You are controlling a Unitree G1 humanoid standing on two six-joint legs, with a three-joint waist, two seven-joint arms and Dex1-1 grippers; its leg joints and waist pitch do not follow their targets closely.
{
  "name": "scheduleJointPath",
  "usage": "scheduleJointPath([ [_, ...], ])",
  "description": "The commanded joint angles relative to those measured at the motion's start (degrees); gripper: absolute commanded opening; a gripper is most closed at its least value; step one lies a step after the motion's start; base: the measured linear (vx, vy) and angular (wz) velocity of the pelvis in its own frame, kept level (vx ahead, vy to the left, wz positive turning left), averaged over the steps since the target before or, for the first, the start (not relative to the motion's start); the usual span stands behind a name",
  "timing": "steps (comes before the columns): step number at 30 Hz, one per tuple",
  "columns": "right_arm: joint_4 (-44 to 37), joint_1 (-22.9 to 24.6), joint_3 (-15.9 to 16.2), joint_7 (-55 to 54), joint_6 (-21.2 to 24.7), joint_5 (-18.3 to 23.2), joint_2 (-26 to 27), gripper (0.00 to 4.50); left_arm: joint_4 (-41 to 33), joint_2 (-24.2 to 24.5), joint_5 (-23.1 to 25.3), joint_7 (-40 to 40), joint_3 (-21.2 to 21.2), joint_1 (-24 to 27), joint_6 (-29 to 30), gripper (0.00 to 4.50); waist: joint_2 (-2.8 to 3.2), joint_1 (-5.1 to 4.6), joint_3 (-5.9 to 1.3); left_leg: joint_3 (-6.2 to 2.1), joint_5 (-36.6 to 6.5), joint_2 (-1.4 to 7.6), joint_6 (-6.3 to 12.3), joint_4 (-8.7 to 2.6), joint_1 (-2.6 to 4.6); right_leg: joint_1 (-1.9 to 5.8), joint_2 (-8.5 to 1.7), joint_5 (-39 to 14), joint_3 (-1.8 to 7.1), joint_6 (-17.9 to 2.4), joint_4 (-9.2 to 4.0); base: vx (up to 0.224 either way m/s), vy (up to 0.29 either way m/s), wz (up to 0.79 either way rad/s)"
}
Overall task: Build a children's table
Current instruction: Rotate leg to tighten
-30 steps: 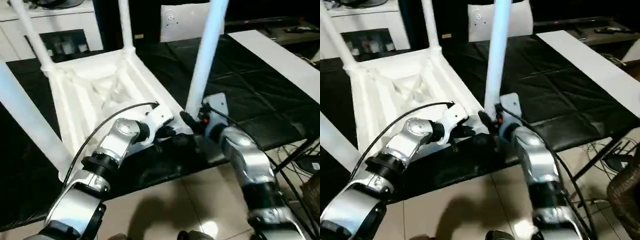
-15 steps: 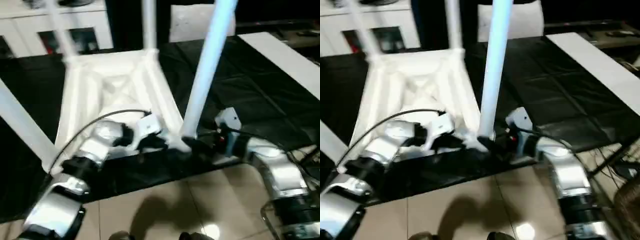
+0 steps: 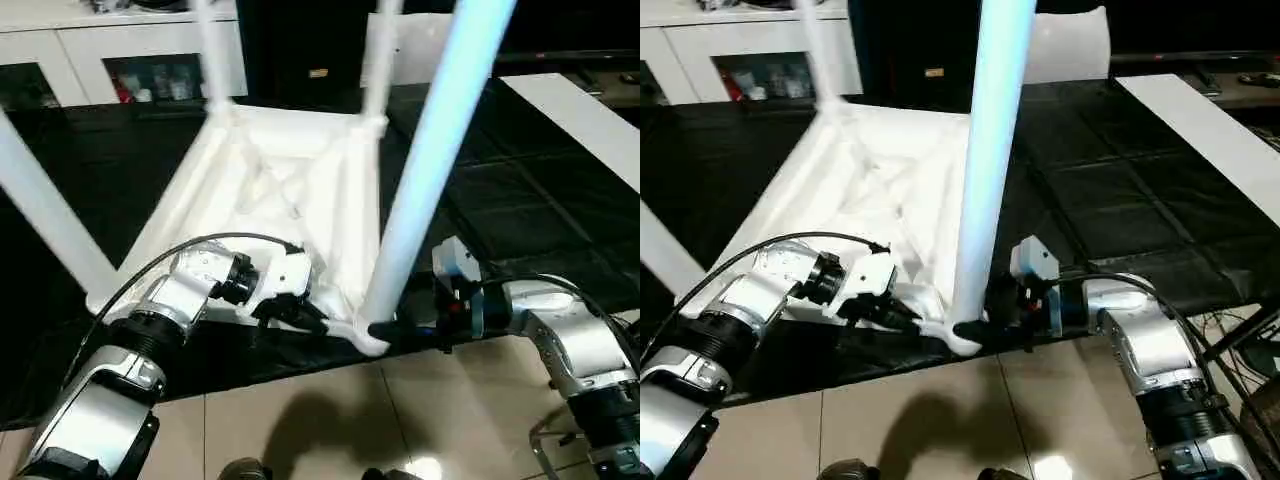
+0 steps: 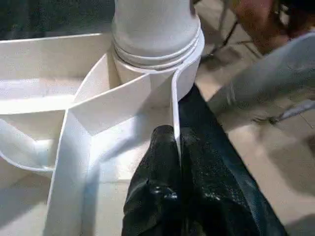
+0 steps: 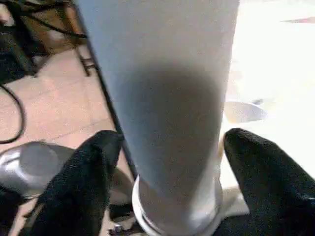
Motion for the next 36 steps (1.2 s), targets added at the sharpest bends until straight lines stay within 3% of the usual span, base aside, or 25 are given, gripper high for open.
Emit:
scheduleJointPath([
  [1,-0.4,-1.4,0.7,2.0,0.8,0.9,-1.1,3.35,-0.6,-0.5,0.4,-3.2,-2.3,-1.5,-2.6,0.0,-0.88,-0.32,-4.95,-0.03,-4.3,3.04,5.43,-3.63,0.29,3.73,-4.37,-13.5,4.13,-9.4,-3.09,0.0,0.0,0.0],
  [5,0.1,-2.0,1.4,3.6,1.0,1.0,-1.4,3.06,0.1,-0.5,0.6,-3.9,-2.5,-1.8,-3.6,0.0,-1.0,-0.22,-4.94,0.03,-4.8,2.97,4.76,-3.67,0.32,3.74,-4.39,-15.1,4.07,-8.7,-3.28,0.0,0.0,0.0],
  [16,-0.5,-2.4,3.0,7.1,2.9,1.7,-2.5,2.1,2.6,-0.1,1.0,-4.8,-2.6,-2.7,-5.6,0.0,-1.25,-0.08,-5.11,0.11,-4.4,2.98,4.62,-3.57,0.25,3.87,-4.36,-13.6,4.1,-9.1,-3.02,0.0,0.0,0.0],
  [23,-1.3,-1.9,2.5,5.6,4.5,2.5,-1.3,2.03,3.2,-0.5,0.6,-3.5,-1.8,-2.6,-4.6,0.0,-1.08,-0.05,-5.09,0.09,-4.4,3.02,4.44,-3.61,0.3,3.82,-4.3,-13.5,4.07,-9.1,-3.03,0.0,0.0,0.0],
  [25,-1.6,-1.2,1.5,0.4,5.7,1.9,1.0,2.02,3.1,-2.1,0.5,0.1,-0.8,-2.8,-1.5,0.0,-1.26,-0.12,-4.88,0.14,-5.2,2.85,3.88,-3.67,0.16,3.85,-4.41,-15.9,4.02,-8.4,-3.31,0.0,0.0,0.0],
  [27,-1.2,-1.0,0.5,-5.3,6.1,0.8,3.5,2.02,3.2,-3.4,1.2,4.2,-0.3,-3.1,0.7,0.0,-1.12,-0.35,-4.55,0.16,-7.2,2.74,2.76,-3.86,0.54,3.6,-4.39,-20.2,3.94,-7.0,-4.04,0.0,0.0,0.0],
  [29,-0.5,-1.0,0.1,-11.8,6.8,-1.3,6.3,2.0,3.8,-4.8,2.3,9.4,0.2,-3.6,3.1,0.0,-1.24,-0.69,-4.35,0.19,-9.3,2.35,1.63,-3.93,0.78,3.61,-4.31,-25.9,3.66,-4.9,-4.85,0.0,0.0,0.0],
  [31,0.4,-1.5,-0.8,-21.0,9.0,-3.3,11.0,2.0,4.1,-7.8,1.8,17.2,2.4,-4.3,8.7,0.0,-0.98,-1.8,-3.76,-0.02,-12.5,1.96,-0.14,-3.88,1.2,3.16,-4.16,-33.1,2.9,-2.2,-6.15,-0.06,0.0,-0.02],
  [33,0.9,-1.9,-1.6,-24.5,9.7,-3.5,13.2,1.97,4.1,-8.9,1.5,19.6,3.2,-4.6,10.3,0.0,-1.07,-2.5,-3.8,-0.24,-14.0,1.74,-0.56,-3.7,1.32,3.31,-4.24,-35.4,2.22,-1.0,-6.76,-0.03,0.004,-0.02],
  [34,1.7,-2.8,-2.8,-29.9,11.5,-3.5,16.7,1.97,3.9,-10.4,1.6,23.4,4.0,-4.8,12.6,0.0,-0.96,-4.01,-3.8,-0.86,-15.8,1.82,-0.67,-3.9,0.27,4.05,-3.89,-36.0,1.22,1.2,-6.96,0.0,0.0,0.0],
  [35,2.5,-3.6,-3.6,-33.6,12.3,-3.7,19.0,1.96,3.7,-11.5,1.4,26.4,4.9,-5.0,14.5,0.0,-0.36,-4.41,-3.68,-0.97,-17.2,1.93,-0.71,-3.82,0.72,3.69,-4.05,-36.7,0.87,1.4,-7.56,0.0,0.0,0.0],
  [36,3.0,-4.1,-4.1,-36.0,12.9,-3.9,20.5,1.96,3.6,-12.2,1.2,28.4,5.6,-5.1,15.7,0.0,-0.35,-5.59,-3.84,-1.12,-18.7,1.9,-0.65,-3.5,1.01,3.79,-4.21,-36.1,0.27,1.3,-8.06,0.0,0.0,0.0],
])
